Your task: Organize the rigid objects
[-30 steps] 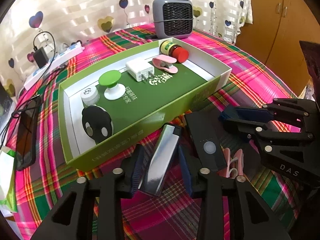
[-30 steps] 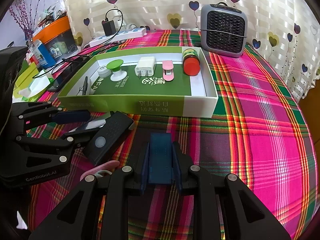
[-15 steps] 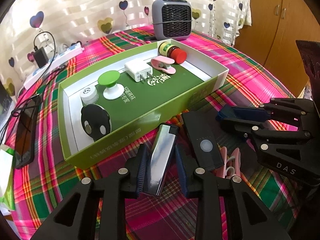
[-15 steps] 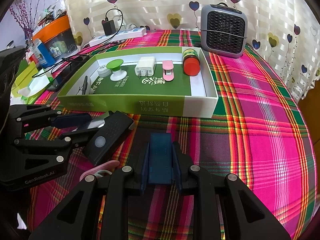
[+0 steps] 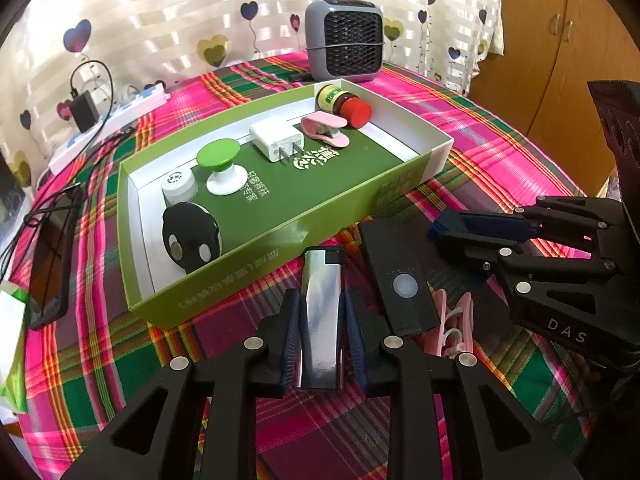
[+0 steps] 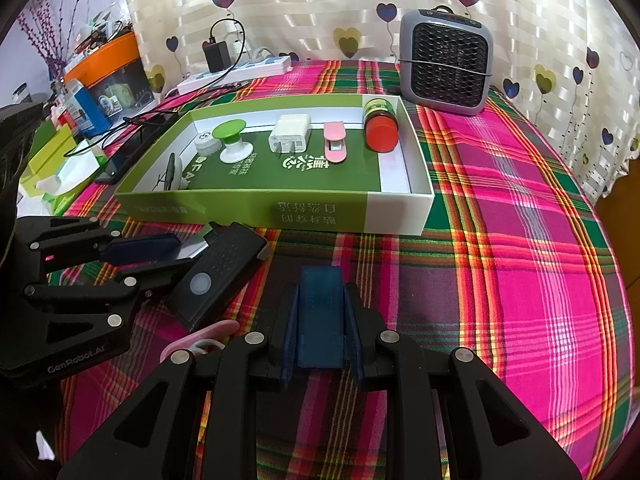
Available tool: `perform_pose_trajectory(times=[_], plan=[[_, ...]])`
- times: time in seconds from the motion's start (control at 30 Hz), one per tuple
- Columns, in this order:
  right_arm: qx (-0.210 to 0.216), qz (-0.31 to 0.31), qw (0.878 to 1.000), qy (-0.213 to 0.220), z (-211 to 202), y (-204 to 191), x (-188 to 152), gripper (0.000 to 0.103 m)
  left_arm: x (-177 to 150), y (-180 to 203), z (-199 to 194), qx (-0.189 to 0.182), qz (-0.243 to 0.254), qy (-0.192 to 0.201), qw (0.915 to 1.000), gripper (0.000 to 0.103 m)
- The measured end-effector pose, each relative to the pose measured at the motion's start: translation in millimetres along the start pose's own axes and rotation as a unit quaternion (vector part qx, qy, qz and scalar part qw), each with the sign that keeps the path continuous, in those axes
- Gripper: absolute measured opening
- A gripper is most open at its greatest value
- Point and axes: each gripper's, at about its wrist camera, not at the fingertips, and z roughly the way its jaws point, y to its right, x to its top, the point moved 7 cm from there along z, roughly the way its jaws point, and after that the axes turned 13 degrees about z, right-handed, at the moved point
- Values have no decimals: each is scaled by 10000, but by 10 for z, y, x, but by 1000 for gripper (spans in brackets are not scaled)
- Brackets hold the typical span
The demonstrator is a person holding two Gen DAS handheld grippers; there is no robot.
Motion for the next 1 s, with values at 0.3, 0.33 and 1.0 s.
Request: perform_pose_trajectory(times=[0.3,0.33,1.0], plan=[[18,-3,10000,87,-51,-14,6,23,-26,-31,-52,-20,-181,78,9998,22],[12,-6,10000,89,-53,-15,6,23,-27,-30,-59,-25,-184,85,9998,22],[42,-79,9996,253,-209,-58,24,23,-12,-38,-265,69,-253,277,9993,22]])
